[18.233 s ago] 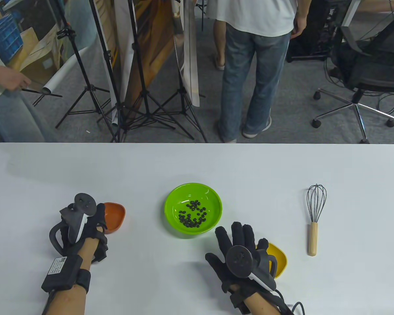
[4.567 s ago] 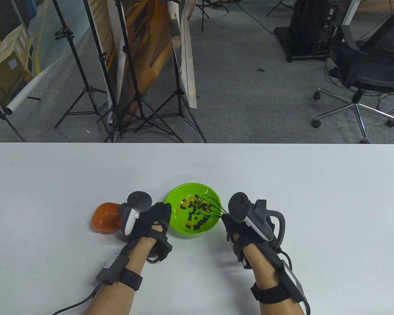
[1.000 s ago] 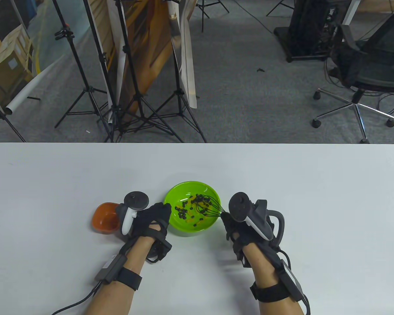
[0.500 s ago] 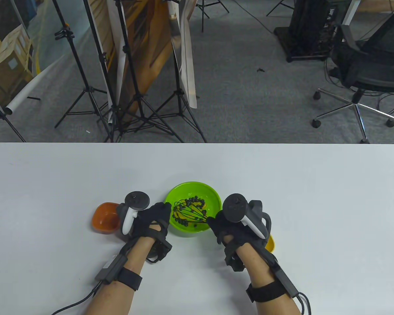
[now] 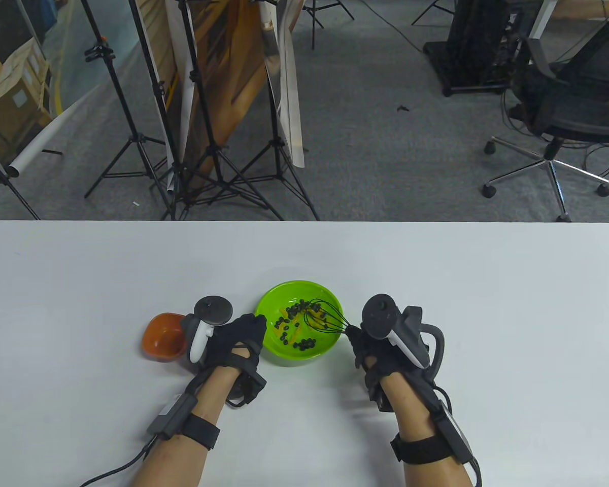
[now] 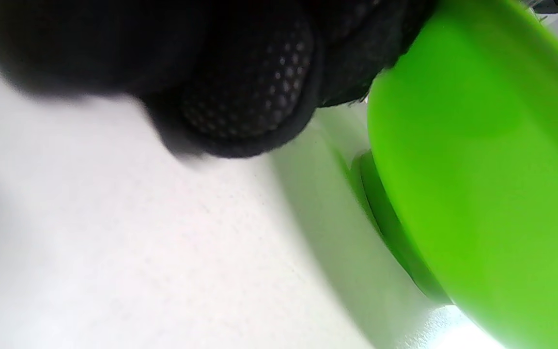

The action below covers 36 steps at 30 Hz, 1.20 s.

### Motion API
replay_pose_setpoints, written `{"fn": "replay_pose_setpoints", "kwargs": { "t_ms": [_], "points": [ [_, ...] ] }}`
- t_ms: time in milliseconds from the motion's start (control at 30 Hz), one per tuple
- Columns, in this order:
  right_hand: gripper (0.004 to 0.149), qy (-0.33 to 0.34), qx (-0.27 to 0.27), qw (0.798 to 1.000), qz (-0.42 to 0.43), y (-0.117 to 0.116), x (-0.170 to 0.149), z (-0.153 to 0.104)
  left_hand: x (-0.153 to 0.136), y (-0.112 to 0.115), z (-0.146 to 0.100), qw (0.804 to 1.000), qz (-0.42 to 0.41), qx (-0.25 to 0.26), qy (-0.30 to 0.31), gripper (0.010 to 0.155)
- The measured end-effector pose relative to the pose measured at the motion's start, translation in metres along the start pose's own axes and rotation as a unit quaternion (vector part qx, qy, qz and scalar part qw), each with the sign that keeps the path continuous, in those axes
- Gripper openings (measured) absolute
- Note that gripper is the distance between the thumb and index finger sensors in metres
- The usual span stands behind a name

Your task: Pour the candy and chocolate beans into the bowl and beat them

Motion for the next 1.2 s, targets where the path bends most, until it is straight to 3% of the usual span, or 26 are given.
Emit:
{"fn": "replay_pose_setpoints", "kwargs": {
  "t_ms": [167,333,533,667,800,967,1100,1200],
  "points": [
    [0.056,0.009,-0.02,0.999,0.044,-0.02,0.005,0.006,0.0,0.0,0.0,1.0,-0.001,0.0,0.0,0.043],
    [0.055,0.036,0.022,0.995,0.087,-0.034,0.02,0.005,0.0,0.0,0.001,1.0,0.003,-0.001,0.0,0.043],
    [0.053,0.085,0.065,0.992,0.066,-0.018,0.028,-0.002,-0.001,0.0,0.001,1.0,0.001,0.001,-0.003,0.044],
    [0.053,0.081,0.092,0.991,0.049,-0.001,0.02,-0.006,0.0,0.0,0.0,1.0,0.002,0.002,-0.003,0.044],
    [0.053,0.044,0.054,0.997,0.016,0.015,0.006,-0.007,0.001,0.001,0.0,1.0,0.008,0.004,-0.002,0.043],
    [0.053,0.008,0.012,1.0,0.012,0.014,-0.004,-0.003,0.002,0.003,0.0,1.0,0.006,-0.001,0.0,0.043],
    [0.055,0.003,-0.004,1.0,0.011,0.001,-0.002,0.0,0.002,0.003,0.0,1.0,0.004,-0.003,-0.001,0.043],
    [0.055,-0.003,-0.001,0.998,0.071,-0.013,-0.005,0.004,0.001,0.003,0.0,1.0,0.002,-0.001,-0.004,0.043]
  ]
}}
Point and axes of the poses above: the tracker on the back of each hand, its own x axis roughly to the thumb side, its own z axis roughly from the wrist to the fingertips, y = z × x, the point moved 4 cm from there along z, roughly from the wrist to the fingertips, and after that the axes turned 4 degrees about y, right-handed, at the moved point
